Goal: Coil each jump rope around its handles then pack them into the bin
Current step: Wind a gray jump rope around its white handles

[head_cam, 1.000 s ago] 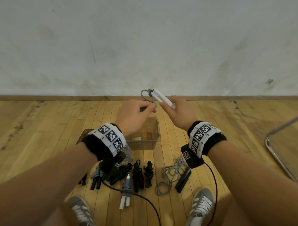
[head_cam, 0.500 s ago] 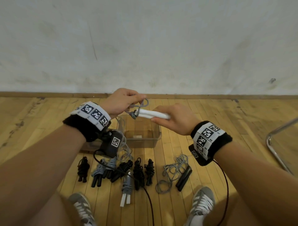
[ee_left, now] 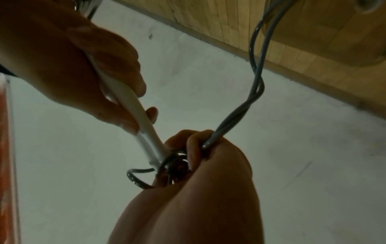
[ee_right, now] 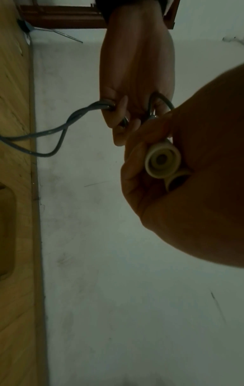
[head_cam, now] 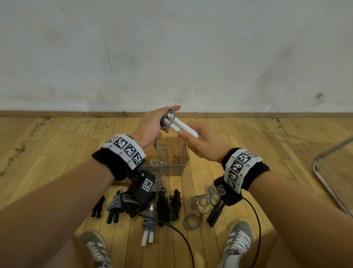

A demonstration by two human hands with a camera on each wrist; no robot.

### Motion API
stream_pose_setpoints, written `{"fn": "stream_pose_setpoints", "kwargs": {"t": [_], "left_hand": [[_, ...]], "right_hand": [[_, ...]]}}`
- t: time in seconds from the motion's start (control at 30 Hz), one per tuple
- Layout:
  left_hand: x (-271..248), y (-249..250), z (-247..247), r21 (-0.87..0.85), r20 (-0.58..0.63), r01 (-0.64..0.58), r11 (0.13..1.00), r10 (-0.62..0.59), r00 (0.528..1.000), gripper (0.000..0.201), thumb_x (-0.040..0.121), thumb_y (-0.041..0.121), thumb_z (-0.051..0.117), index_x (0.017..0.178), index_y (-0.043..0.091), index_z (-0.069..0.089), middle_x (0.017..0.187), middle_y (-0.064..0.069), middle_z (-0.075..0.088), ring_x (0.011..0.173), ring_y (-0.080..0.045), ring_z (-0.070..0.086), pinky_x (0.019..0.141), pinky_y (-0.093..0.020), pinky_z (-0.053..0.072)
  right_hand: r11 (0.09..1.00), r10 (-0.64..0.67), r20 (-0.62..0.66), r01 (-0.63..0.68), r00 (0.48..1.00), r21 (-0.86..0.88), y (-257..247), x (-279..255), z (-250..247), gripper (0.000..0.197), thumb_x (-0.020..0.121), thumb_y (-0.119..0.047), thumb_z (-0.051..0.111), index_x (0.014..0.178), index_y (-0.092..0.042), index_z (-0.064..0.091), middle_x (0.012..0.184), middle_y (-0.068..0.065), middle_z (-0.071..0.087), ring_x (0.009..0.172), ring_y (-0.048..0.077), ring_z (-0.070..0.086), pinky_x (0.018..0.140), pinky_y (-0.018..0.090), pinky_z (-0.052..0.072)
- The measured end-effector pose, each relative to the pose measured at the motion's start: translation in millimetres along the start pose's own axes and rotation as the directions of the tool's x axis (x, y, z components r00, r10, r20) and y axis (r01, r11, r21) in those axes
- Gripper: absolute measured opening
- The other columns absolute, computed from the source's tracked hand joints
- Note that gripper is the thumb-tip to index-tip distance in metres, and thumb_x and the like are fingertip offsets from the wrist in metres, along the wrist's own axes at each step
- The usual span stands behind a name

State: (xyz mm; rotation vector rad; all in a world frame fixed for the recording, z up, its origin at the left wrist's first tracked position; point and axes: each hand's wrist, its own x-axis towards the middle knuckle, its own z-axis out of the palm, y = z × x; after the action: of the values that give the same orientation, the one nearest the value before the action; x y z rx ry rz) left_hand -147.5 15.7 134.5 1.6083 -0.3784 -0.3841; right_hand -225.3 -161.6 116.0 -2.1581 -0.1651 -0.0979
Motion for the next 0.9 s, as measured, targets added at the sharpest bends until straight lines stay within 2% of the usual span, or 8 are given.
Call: {"fn": "stream_pose_setpoints", "kwargs": {"t": [0.1, 0.17, 0.23, 0.33, 0.43, 0.6, 0.73, 0.9], "left_hand": [[-2, -5, 4, 0.021, -0.008, -0.058, 0.998, 0.059, 0.998, 0.025, 0.103, 0.03, 0.057, 0.123, 0.029, 0.072, 0.087, 0.009, 0.065, 0.08, -0.008, 0.061, 0.068, -0.022, 0.045], [-3, -5, 5, 0.017, -0.012, -0.072, 0.997, 0.073, 0.997, 0.024, 0.099, 0.029, 0.066, 0.123, 0.033, 0.065, 0.093, 0.005, 0.07, 0.082, -0.015, 0.068, 0.055, -0.015, 0.045], [-4, -3, 7, -0.033, -0.039, -0.049, 0.998, 0.048, 0.998, 0.014, 0.095, 0.028, 0.071, 0.106, 0.026, 0.061, 0.091, 0.0, 0.073, 0.072, -0.021, 0.071, 0.042, -0.015, 0.038], [-4, -1, 9, -0.092, -0.075, -0.056, 0.994, 0.049, 0.996, 0.017, 0.093, 0.025, 0.073, 0.085, 0.018, 0.06, 0.078, -0.002, 0.071, 0.056, -0.016, 0.065, 0.039, -0.017, 0.036], [-3, -5, 10, -0.101, -0.129, -0.044, 0.994, 0.031, 0.991, 0.016, 0.091, 0.032, 0.075, 0.084, 0.019, 0.068, 0.074, 0.003, 0.07, 0.054, -0.011, 0.06, 0.043, -0.018, 0.038], [-1, -10, 12, -0.13, -0.172, 0.026, 0.991, -0.048, 0.984, 0.021, 0.092, 0.036, 0.074, 0.083, 0.017, 0.071, 0.065, 0.008, 0.064, 0.047, -0.011, 0.049, 0.04, -0.018, 0.033], [0, -11, 11, -0.094, -0.167, 0.032, 0.995, -0.047, 0.985, 0.022, 0.096, 0.036, 0.068, 0.083, 0.018, 0.069, 0.066, 0.003, 0.058, 0.045, -0.009, 0.045, 0.041, -0.019, 0.032], [-6, -7, 22, -0.111, -0.079, 0.039, 0.993, -0.048, 0.996, 0.036, 0.106, 0.043, 0.047, 0.11, 0.012, 0.064, 0.074, -0.004, 0.059, 0.044, -0.007, 0.047, 0.042, -0.02, 0.036]], "right_hand": [[1.0, 0.005, 0.038, -0.005, 0.999, 0.002, -2, -3, 4, 0.014, 0.105, -0.034, 0.054, 0.092, -0.028, 0.056, 0.053, -0.011, 0.053, 0.04, 0.003, 0.048, 0.042, 0.016, 0.037], [1.0, -0.015, 0.022, 0.015, 1.0, 0.02, -5, -3, 4, 0.014, 0.105, -0.033, 0.053, 0.092, -0.029, 0.057, 0.052, -0.014, 0.053, 0.041, 0.003, 0.048, 0.043, 0.016, 0.037], [0.998, -0.039, -0.004, 0.039, 0.999, 0.057, -7, -2, 4, 0.017, 0.104, -0.035, 0.054, 0.093, -0.024, 0.059, 0.052, -0.014, 0.053, 0.043, 0.004, 0.046, 0.044, 0.019, 0.037], [0.995, -0.03, -0.021, 0.032, 0.999, 0.093, -10, 0, 6, 0.019, 0.104, -0.033, 0.055, 0.095, -0.017, 0.06, 0.053, -0.01, 0.051, 0.043, 0.008, 0.045, 0.042, 0.022, 0.037], [0.981, 0.055, -0.059, -0.043, 0.997, 0.188, -9, 2, 9, 0.022, 0.102, -0.031, 0.06, 0.113, -0.013, 0.054, 0.053, -0.008, 0.053, 0.041, 0.01, 0.046, 0.04, 0.023, 0.037], [0.989, -0.045, -0.048, 0.051, 0.998, 0.136, -8, 2, 14, 0.056, 0.105, -0.03, 0.054, 0.156, -0.039, 0.031, 0.056, -0.002, 0.055, 0.043, 0.014, 0.049, 0.043, 0.023, 0.04], [0.986, -0.058, -0.073, 0.069, 0.996, 0.153, -3, 9, 16, 0.042, 0.106, -0.03, 0.054, 0.147, -0.032, 0.046, 0.065, 0.006, 0.055, 0.042, 0.013, 0.047, 0.042, 0.024, 0.038], [0.99, -0.034, -0.227, 0.063, 0.973, 0.124, 0, 17, 16, 0.026, 0.104, -0.033, 0.056, 0.126, -0.019, 0.055, 0.062, -0.009, 0.059, 0.042, 0.014, 0.048, 0.042, 0.025, 0.038]]}}
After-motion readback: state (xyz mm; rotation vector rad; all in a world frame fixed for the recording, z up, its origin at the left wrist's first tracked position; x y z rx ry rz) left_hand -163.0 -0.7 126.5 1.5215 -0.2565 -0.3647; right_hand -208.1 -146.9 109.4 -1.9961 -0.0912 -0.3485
